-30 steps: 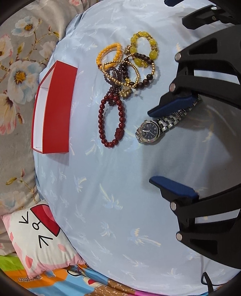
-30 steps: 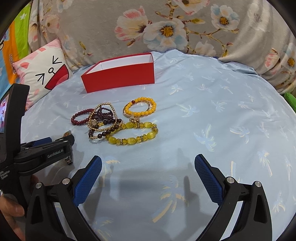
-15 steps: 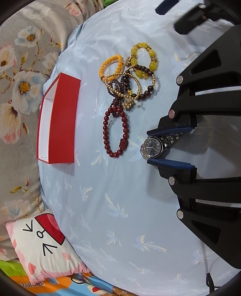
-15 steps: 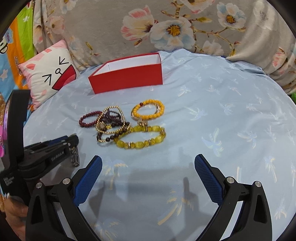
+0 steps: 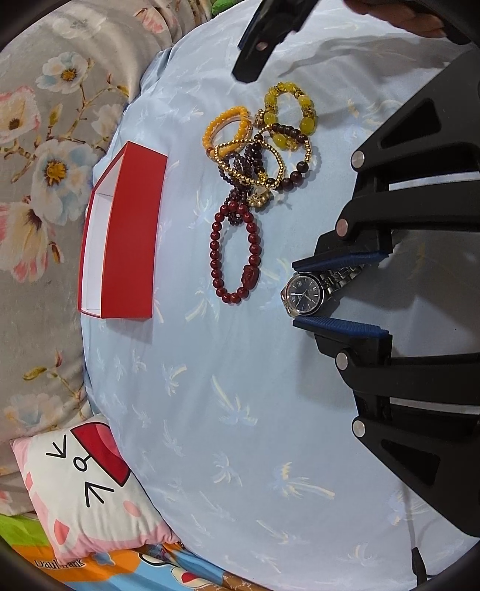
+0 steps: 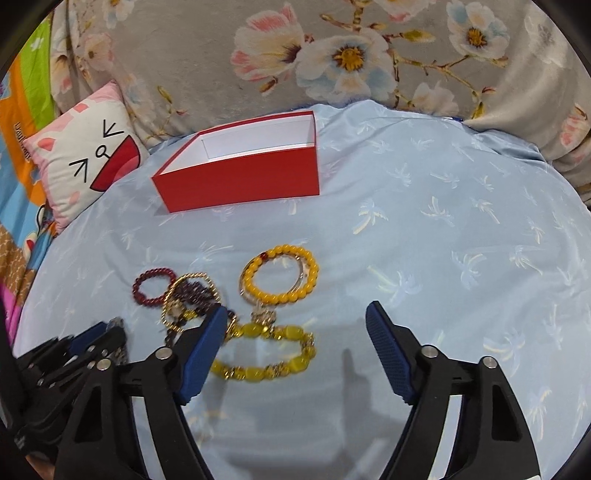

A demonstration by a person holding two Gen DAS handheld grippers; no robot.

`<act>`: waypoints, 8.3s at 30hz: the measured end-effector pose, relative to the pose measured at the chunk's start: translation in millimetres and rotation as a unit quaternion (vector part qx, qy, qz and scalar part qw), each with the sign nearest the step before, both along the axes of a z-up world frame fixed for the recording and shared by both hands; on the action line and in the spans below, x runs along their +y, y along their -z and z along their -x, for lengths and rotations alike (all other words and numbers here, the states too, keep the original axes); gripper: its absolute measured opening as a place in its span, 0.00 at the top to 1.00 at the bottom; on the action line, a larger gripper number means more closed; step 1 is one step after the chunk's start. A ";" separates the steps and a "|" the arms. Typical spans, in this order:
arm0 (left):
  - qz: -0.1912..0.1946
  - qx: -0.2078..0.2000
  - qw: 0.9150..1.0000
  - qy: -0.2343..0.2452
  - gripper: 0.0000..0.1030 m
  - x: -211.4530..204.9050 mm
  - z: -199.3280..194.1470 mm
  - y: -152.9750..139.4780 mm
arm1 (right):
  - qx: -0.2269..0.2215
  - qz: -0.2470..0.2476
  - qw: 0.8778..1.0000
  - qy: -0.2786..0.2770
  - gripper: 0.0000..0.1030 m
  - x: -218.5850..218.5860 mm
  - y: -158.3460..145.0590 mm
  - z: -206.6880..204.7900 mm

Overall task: Organize jewelry
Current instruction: 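Lift the silver watch with the left tool while the right tool grasps the orange bracelet, then carry the watch and orange bracelet over the red box with both tools, then open both tools to drop the watch and orange bracelet into the box, then move the left tool to the dark red bead bracelet while the right tool reaches the gold bangle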

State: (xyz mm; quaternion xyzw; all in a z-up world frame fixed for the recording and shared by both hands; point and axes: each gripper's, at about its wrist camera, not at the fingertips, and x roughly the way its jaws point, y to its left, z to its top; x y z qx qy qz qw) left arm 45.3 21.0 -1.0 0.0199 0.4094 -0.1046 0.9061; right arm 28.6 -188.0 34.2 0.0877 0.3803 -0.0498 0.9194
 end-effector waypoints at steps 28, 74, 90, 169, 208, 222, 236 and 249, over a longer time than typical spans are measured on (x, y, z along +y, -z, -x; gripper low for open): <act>0.007 0.004 1.000 0.011 0.77 -2.4 -1.1 2.1 | 0.028 -0.028 0.999 -0.006 0.93 -12.6 27.5 -50.5; -0.011 0.003 0.998 0.064 0.83 -3.3 -2.4 -7.0 | -0.037 -0.047 0.997 -0.049 0.93 -5.5 -40.8 -9.7; 0.055 -0.036 0.994 0.091 0.93 3.7 -14.4 -87.9 | -0.064 -0.050 0.995 -0.061 0.93 -5.1 -71.7 -22.3; 0.085 -0.037 0.992 0.089 0.90 -71.9 -289.5 -163.7 | -0.038 -0.122 0.988 -0.085 0.93 -39.3 -79.0 -268.8; 0.050 -0.032 0.998 0.019 0.40 -16.3 -154.2 -80.3 | -0.042 -0.123 0.991 -0.023 0.53 -54.6 -46.9 -93.7; 0.064 0.017 0.997 0.034 0.36 -11.0 -71.1 -19.3 | -0.009 -0.109 0.994 -0.028 0.53 -17.6 0.6 -13.8; 0.070 -0.008 0.996 0.053 0.28 -17.1 -34.6 -13.0 | 0.002 -0.092 0.996 -0.017 0.53 -14.6 23.8 -8.4; 0.098 0.008 0.995 -0.021 0.23 19.5 -55.2 -6.3 | 0.034 -0.026 0.999 -0.034 0.39 13.5 30.0 -51.8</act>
